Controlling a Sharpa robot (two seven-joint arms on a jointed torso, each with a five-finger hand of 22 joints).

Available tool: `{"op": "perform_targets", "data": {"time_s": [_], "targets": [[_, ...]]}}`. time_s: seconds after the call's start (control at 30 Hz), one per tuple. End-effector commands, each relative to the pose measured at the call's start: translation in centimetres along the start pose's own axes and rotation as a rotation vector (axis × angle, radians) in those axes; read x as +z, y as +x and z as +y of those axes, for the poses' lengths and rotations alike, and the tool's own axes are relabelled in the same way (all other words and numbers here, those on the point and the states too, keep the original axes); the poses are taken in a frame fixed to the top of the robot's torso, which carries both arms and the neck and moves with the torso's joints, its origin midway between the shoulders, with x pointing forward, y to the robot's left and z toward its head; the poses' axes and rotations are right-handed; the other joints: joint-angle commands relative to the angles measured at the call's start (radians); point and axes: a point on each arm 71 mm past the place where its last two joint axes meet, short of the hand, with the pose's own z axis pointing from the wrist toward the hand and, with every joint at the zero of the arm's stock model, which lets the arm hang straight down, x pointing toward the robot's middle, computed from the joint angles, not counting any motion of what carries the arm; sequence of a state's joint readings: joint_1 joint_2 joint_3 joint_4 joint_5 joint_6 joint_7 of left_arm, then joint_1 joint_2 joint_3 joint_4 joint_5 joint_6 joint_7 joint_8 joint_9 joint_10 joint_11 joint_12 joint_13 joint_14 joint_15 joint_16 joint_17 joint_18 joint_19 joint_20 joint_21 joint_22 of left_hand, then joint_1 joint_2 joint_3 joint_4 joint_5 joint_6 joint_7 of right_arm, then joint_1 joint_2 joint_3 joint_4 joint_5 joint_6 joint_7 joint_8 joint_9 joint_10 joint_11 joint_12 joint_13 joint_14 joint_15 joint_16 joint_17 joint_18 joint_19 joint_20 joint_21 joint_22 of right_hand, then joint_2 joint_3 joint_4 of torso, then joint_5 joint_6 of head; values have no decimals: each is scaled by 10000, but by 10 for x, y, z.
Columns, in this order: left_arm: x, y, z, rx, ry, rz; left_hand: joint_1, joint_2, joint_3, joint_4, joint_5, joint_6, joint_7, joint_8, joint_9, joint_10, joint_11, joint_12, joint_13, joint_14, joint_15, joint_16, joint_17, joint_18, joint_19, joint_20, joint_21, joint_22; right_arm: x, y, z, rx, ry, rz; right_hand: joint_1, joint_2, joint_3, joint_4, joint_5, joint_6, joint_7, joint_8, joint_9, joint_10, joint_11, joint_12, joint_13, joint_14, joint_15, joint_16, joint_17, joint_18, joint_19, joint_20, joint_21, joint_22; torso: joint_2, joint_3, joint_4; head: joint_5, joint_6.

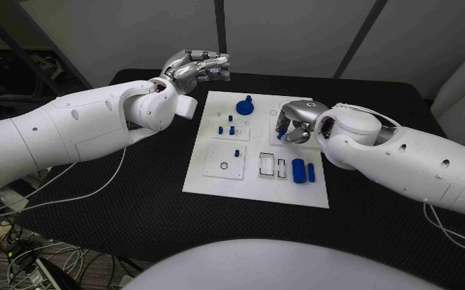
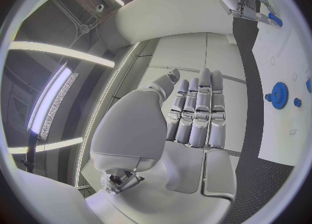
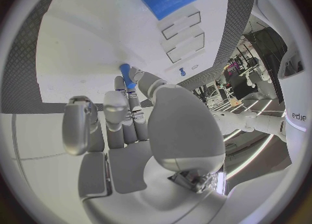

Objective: Assemble the parts on the task board

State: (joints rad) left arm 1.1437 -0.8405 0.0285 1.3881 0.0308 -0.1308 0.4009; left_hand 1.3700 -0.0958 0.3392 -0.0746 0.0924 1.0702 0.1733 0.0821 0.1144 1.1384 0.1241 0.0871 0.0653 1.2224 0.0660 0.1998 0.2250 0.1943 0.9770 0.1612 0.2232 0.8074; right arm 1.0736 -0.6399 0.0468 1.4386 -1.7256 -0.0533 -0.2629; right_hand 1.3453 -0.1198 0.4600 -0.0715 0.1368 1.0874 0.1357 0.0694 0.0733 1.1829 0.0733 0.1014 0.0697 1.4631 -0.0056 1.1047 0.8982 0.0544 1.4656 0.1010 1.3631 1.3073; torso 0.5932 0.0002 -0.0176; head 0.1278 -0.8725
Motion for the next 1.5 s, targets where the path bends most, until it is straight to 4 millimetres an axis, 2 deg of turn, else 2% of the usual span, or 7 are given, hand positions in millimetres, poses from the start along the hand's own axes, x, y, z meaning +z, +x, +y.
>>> {"op": "perform_targets", "data": {"time_s": [0.03,0.37,0.83,0.93,1.07,1.27,1.5], "targets": [[0,1,-1,-60,44,95,-18,53,-37,0,-60,-23,39,-41,-16,-59,21,-62,-9,88,8,-54,-15,-156,22,63,-62,-11,1,-1,0,-187,70,-49,26,161,126,-11,79,105,-16,47,13,133,-14,-60,-1,64,-82,80,-9,-82,297,-78,67,1394,-5,-2,7,7,-1],[0,0,-1,-60,39,97,8,97,-39,-16,-60,-19,31,-42,-14,-59,19,-57,-6,107,8,-111,-13,-150,28,68,-73,-57,-2,-11,1,16,-217,-1377,170,426,385,-118,114,692,-178,227,141,800,-206,-36,88,94,-258,315,147,-224,539,-224,709,1804,-16,-3,-3,37,-1],[-4,-6,-3,18,2,-69,16,109,-54,-30,-54,-14,26,-41,-13,-62,17,-56,-5,123,8,-158,-10,-148,33,70,-79,-91,-29,-24,16,295,-860,-2177,210,447,413,-182,87,731,-190,214,163,862,-230,-78,97,89,-283,339,139,-250,581,-263,824,1878,-26,-3,0,93,-1],[-4,-6,-2,16,5,-64,16,109,-54,-30,-54,-14,26,-41,-13,-62,17,-56,-5,123,8,-158,-10,-148,33,70,-79,-91,-33,-28,27,453,-1174,-2350,209,437,410,-190,85,732,-190,211,164,865,-230,-85,97,84,-283,325,114,-246,575,-266,809,1869,-27,-20,22,62,-1],[-3,-3,-1,5,-9,-37,15,111,-56,-29,-54,-15,27,-42,-13,-62,18,-56,-5,126,8,-161,-10,-148,34,70,-79,-94,-34,-32,46,736,-1677,-2529,213,432,412,-200,90,732,-190,207,166,868,-231,-92,98,83,-283,328,114,-248,578,-268,818,1876,-13,-6,21,107,-1],[0,1,1,-26,-44,40,15,113,-57,-30,-55,-19,29,-44,-14,-64,19,-56,-5,130,7,-165,-9,-147,36,70,-79,-97,-26,-32,80,1047,-2580,-2523,216,432,415,-206,94,732,-190,204,166,869,-230,-96,98,81,-285,325,107,-248,577,-270,816,1874,-6,-14,13,144,-1],[1,4,4,-67,-67,125,17,117,-59,-31,-56,-28,31,-50,-16,-67,20,-57,-6,136,7,-172,-8,-146,38,70,-80,-103,-14,-8,114,1128,-3389,-1881,224,440,429,-223,113,722,-184,188,167,868,-225,-118,96,72,-288,310,75,-238,561,-276,775,1851,-2,-4,29,249,-1]]}}
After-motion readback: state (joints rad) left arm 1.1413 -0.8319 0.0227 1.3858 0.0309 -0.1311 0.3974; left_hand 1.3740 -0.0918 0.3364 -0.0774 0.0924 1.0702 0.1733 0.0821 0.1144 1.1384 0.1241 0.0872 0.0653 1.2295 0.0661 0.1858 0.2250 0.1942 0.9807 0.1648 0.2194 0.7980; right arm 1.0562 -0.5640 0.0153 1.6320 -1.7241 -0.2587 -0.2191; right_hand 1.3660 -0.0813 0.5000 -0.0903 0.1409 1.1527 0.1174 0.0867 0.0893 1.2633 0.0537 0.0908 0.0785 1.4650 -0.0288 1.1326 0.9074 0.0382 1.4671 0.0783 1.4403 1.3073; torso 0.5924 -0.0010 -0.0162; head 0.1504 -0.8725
